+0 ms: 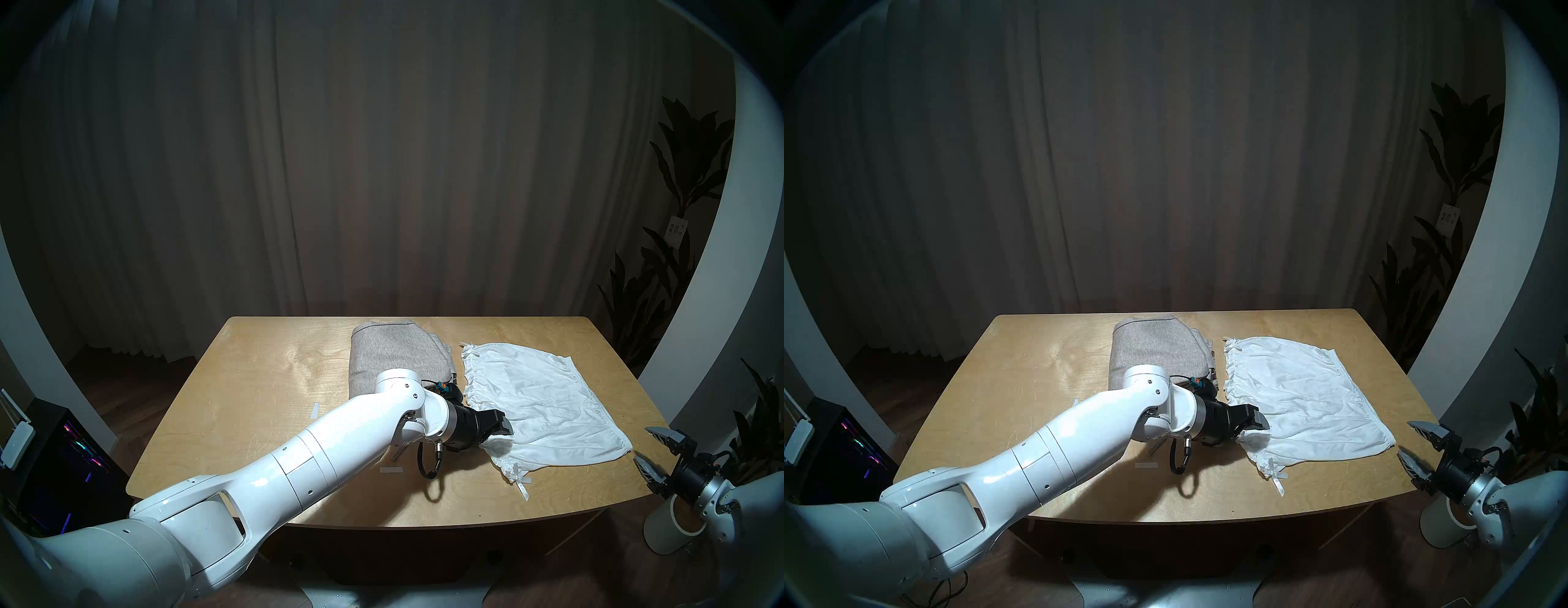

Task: Fold pants twice and stack them

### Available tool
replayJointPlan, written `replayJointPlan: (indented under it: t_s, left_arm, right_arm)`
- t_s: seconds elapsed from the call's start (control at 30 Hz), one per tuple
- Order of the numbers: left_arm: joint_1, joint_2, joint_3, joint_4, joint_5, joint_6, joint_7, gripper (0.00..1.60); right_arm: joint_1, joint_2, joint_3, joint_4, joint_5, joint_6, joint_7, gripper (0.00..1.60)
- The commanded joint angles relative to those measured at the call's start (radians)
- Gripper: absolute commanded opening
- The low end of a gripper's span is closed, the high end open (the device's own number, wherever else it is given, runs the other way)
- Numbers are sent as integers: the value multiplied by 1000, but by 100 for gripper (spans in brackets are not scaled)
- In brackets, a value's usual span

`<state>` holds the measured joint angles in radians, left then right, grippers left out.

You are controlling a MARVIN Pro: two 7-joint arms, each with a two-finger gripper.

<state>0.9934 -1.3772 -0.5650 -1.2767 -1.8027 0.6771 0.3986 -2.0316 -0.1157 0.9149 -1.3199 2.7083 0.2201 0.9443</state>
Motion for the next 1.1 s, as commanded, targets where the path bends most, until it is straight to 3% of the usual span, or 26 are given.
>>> replayJointPlan:
  t_s: [0.0, 0.2, 1.07]
  left_arm:
    - [14, 14, 24, 73, 5, 17, 27, 160]
    - [-4, 0, 27, 94, -3, 40, 23, 160]
    - [-29, 2, 13, 129, -44, 85, 4, 160]
  right_arm:
    - [-5, 8, 33, -26, 14, -18, -49, 160]
    - [-12, 10, 70, -59, 21, -40, -129, 160]
    - [-41, 16, 175, -114, -17, -46, -310, 160]
